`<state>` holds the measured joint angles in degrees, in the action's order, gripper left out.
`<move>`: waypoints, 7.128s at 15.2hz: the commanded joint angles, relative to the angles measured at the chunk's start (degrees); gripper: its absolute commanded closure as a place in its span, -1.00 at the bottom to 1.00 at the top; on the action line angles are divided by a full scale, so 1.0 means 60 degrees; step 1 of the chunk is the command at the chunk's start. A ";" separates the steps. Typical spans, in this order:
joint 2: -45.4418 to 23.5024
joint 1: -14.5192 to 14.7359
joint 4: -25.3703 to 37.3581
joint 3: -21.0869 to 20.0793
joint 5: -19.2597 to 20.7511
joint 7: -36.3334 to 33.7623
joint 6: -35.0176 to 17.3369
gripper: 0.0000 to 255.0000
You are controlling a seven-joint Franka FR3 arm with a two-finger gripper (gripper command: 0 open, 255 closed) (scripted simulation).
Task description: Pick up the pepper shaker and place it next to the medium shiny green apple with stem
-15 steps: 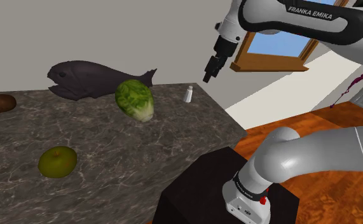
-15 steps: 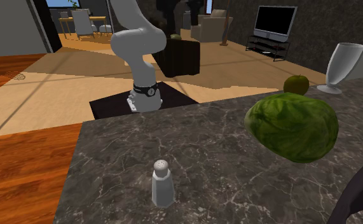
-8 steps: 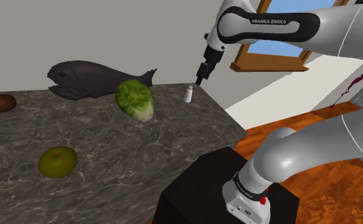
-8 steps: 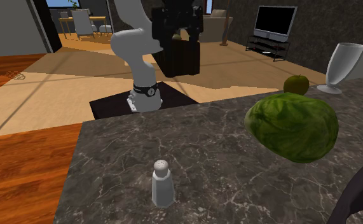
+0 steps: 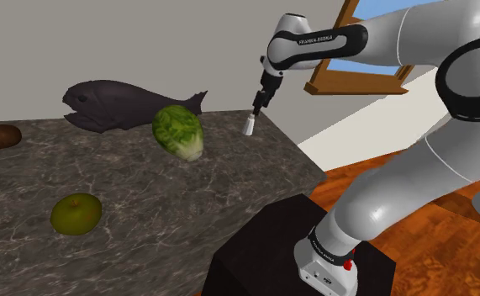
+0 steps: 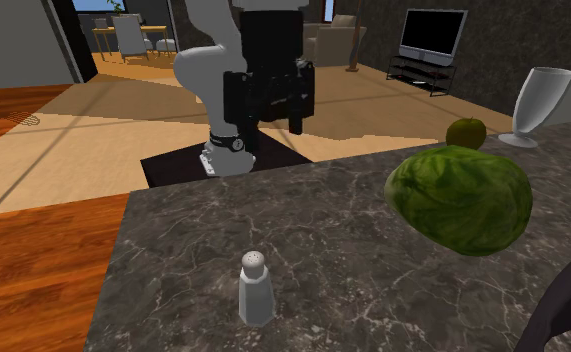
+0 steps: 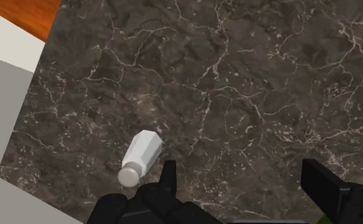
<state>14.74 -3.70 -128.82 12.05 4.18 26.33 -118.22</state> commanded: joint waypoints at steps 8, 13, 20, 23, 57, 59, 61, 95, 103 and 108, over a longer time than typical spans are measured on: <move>-0.3194 -0.0303 0.1856 0.0568 -0.0299 0.1280 -0.1304 -1.00; -0.4344 -0.0497 0.2544 0.0626 -0.0523 0.1685 -0.1751 -1.00; -0.4766 -0.0562 0.2339 0.0601 -0.0658 0.1777 -0.2367 -1.00; -0.4767 -0.0562 0.2340 0.0600 -0.0658 0.1777 -0.2366 -1.00; -0.3690 -0.0469 0.3764 0.0668 -0.0355 0.1691 0.0100 1.00; -0.3631 -0.0465 0.3950 0.0669 -0.0341 0.1693 0.0343 1.00; -0.3579 -0.0462 0.4145 0.0670 -0.0330 0.1697 0.0588 1.00; -0.1689 0.2204 0.3195 -0.2125 0.0260 -0.3855 0.1954 1.00; -0.2310 0.3055 0.3971 -0.3084 0.0276 -0.5645 0.2287 1.00; -0.3001 0.3611 0.4838 -0.3631 0.0382 -0.6745 0.2584 1.00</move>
<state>-1.92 17.26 -101.75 -9.07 6.26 -12.71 -103.50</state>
